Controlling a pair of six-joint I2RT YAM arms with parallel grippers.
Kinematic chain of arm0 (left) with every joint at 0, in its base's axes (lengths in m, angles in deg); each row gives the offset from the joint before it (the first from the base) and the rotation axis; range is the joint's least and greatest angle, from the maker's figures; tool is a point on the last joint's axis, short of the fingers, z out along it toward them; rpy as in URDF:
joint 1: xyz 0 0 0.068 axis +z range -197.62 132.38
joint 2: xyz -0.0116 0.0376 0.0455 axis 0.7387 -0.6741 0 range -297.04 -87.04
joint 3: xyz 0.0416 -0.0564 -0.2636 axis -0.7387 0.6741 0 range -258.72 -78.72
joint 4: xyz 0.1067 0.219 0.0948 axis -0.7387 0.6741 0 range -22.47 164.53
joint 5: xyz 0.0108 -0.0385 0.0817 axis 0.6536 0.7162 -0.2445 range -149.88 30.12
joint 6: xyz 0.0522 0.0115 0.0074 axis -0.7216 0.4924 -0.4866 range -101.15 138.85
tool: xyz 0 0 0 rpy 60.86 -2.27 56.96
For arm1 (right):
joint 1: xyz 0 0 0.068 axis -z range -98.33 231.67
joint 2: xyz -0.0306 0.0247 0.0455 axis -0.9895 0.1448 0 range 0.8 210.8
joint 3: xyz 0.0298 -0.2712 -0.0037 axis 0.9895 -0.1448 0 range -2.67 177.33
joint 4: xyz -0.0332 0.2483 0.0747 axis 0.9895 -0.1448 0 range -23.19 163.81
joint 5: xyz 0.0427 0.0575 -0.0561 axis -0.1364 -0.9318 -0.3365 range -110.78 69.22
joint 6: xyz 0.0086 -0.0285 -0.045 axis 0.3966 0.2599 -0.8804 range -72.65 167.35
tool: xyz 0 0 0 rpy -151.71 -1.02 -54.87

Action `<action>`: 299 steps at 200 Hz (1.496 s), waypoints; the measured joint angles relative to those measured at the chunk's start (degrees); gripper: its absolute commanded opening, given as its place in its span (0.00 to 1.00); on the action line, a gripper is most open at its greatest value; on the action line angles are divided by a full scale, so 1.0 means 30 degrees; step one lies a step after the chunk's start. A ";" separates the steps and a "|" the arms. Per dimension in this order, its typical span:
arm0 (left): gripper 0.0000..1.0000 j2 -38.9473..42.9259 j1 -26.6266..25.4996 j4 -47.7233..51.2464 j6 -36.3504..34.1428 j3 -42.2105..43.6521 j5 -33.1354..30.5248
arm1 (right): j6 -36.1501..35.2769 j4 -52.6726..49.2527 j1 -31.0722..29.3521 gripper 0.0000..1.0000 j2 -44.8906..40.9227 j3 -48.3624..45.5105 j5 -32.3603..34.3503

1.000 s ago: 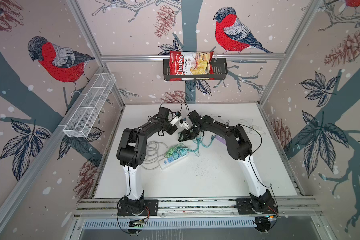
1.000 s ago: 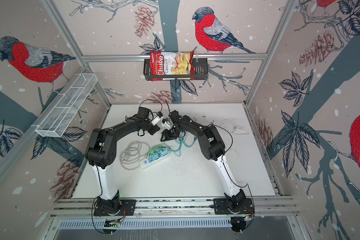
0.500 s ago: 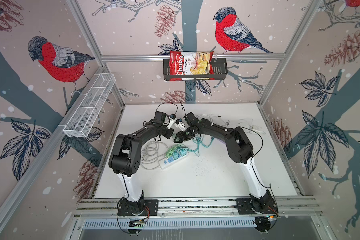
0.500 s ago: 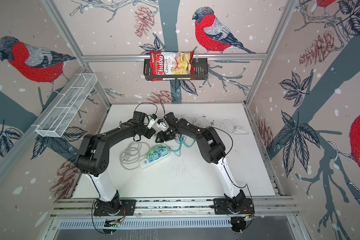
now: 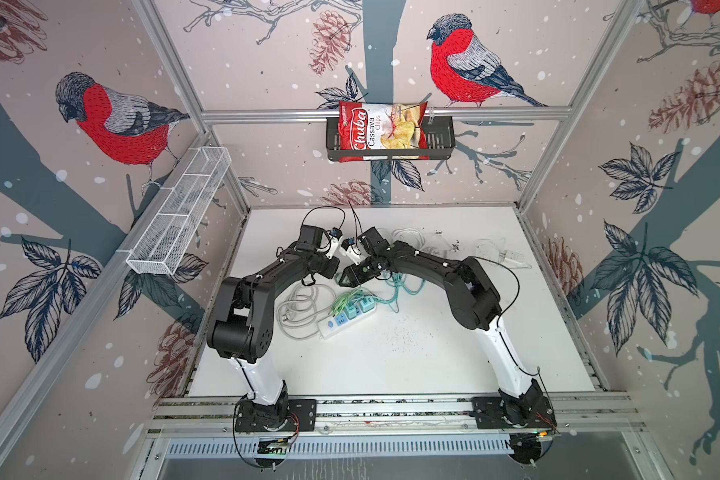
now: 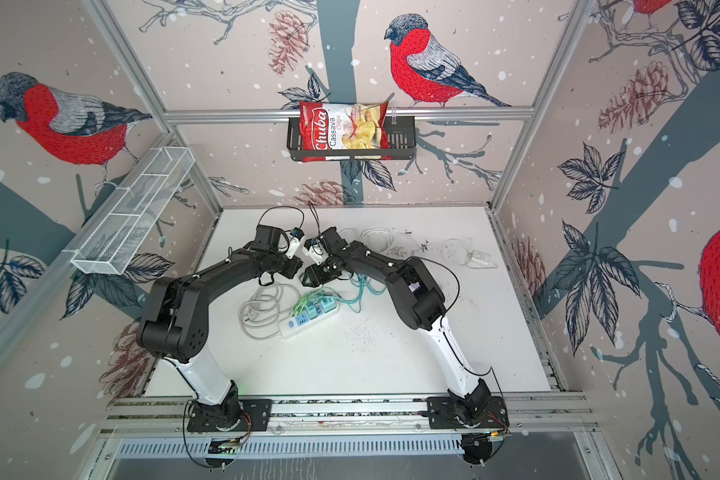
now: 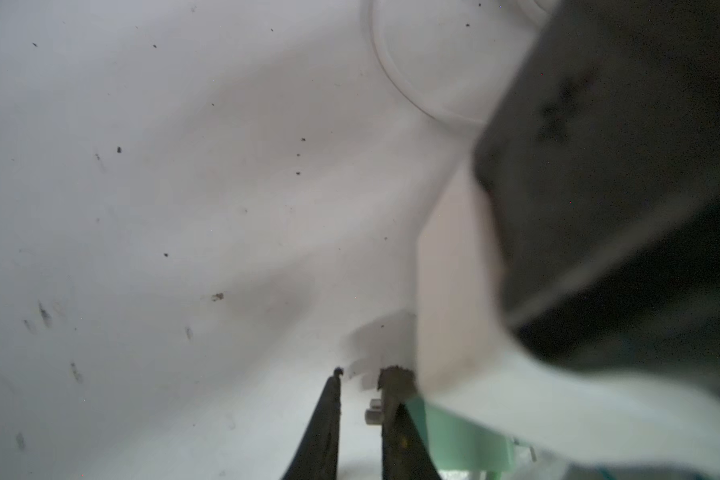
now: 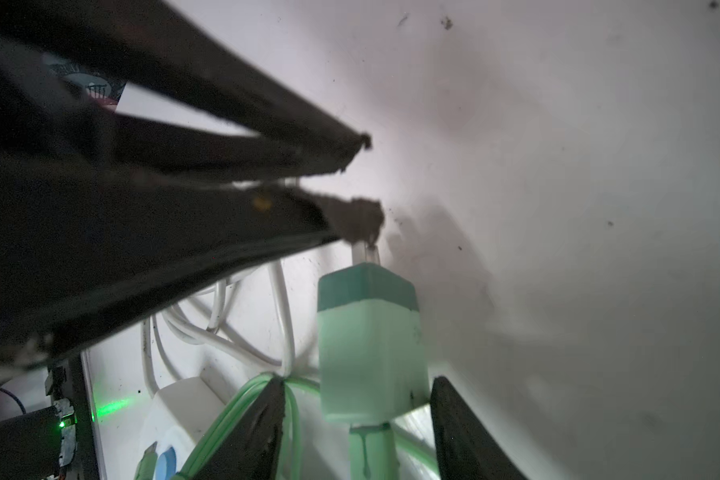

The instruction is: Insert the plug

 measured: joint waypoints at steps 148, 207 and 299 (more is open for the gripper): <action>0.18 -0.0168 0.0379 -0.0554 0.0678 0.1020 0.0117 | -0.1435 0.1188 -0.0488 0.11 0.0182 -0.0350 -0.0117; 0.18 0.0699 0.0379 -0.0583 0.0605 0.1129 0.0517 | -0.1945 0.1428 -0.0007 0.07 -0.0291 -0.0692 -0.1209; 0.27 0.3337 0.0350 -0.2004 0.0189 0.3016 0.2492 | -0.2324 0.1749 0.0867 0.06 -0.3402 -0.3723 -0.3366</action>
